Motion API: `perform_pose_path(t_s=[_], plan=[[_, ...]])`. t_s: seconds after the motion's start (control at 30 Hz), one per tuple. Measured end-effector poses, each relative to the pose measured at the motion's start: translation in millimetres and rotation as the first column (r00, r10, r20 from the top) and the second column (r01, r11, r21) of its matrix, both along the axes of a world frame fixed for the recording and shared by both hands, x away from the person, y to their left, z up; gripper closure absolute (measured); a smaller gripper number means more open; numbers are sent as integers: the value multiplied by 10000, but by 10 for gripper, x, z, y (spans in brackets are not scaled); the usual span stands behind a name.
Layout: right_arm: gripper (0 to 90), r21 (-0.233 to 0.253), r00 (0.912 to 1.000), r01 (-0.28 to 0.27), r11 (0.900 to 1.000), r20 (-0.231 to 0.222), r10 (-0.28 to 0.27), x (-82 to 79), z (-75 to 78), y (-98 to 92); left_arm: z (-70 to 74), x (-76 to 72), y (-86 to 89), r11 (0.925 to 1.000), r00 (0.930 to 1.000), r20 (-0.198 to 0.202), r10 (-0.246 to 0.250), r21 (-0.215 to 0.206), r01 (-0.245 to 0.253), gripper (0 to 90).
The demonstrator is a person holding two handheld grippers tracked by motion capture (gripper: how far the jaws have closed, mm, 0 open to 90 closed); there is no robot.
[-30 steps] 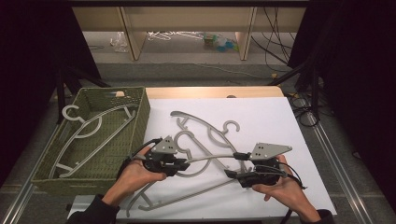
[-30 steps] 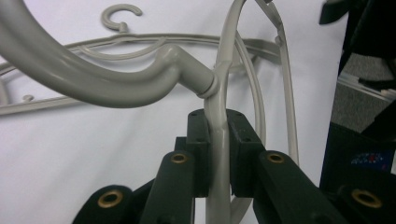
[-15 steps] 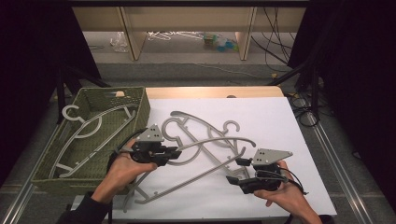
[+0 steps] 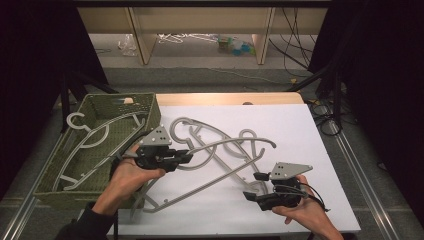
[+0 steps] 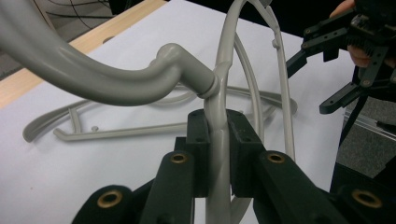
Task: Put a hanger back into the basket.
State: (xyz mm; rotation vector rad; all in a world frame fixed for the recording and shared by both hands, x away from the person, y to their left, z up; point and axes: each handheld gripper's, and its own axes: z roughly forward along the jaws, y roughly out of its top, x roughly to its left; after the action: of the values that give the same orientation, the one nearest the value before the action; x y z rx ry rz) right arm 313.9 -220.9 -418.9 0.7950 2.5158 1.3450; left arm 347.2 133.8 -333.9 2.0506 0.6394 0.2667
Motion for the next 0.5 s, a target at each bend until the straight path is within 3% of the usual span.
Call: perform_pose_path(t_s=[0.17, 0.2, 0.33, 0.43, 0.5], plan=[[292, -2, 10000, -12, 10000, -60, 12, -3, -6, -7, 91, 40, 70, 9992, 10000, -74, -23, -408, 20, 807], [292, -28, 10000, -82, 10000, -21, 82, 1, -9, -8, 111, 59, 92, 9990, 10000, 56, -82, -438, 85, 806], [292, -34, 10000, -58, 10000, -62, 58, -1, -14, -7, 208, 106, 197, 9972, 9997, -55, 225, -715, -228, 806], [292, -29, 9999, -44, 10000, -90, 44, -4, -15, -8, 292, 118, 276, 9966, 9992, -32, 402, -714, -403, 806], [292, -28, 9999, -40, 10000, -107, 40, -5, -16, -8, 358, 111, 322, 9965, 9980, 237, 591, -608, -576, 806]])
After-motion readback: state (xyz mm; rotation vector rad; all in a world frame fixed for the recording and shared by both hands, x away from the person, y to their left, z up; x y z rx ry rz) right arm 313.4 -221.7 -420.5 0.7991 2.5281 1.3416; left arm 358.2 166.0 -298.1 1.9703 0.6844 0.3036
